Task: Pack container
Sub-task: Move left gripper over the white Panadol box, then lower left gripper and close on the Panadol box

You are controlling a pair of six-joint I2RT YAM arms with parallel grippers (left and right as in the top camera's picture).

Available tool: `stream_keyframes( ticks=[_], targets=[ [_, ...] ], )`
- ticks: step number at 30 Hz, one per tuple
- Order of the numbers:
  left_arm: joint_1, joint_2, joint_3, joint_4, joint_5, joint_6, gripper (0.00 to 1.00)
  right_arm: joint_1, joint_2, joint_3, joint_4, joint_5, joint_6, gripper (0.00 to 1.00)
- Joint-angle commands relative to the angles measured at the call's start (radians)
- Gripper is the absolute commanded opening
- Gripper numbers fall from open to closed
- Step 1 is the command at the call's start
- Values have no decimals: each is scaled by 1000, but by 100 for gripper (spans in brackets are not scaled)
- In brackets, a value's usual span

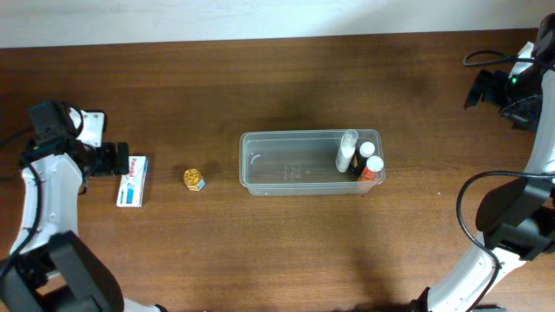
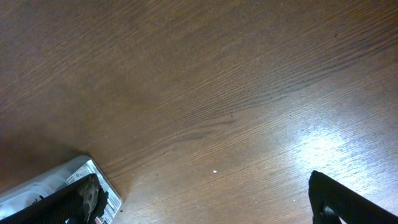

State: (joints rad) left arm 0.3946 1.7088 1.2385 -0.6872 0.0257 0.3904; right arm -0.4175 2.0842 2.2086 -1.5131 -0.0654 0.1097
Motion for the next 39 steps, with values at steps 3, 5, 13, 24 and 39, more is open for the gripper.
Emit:
stream_keyframes(
  ticks=[3,5,13,24,39],
  targets=[
    [-3,89,17,-33,2,42,99,2,-17,17,2,-2,11,98],
    [-6,117,17,-33,0,43,99,2,-17,17,2,-2,11,98],
    [-50,219,17,-31,-34,18,100,2,-17,17,2,-2,11,98],
    [-61,221,17,-36,-72,-29,99,2,-17,17,3,-2,11,98],
    [-61,221,17,-35,64,-31,99,2,-17,17,3,-2,11,98]
  ],
)
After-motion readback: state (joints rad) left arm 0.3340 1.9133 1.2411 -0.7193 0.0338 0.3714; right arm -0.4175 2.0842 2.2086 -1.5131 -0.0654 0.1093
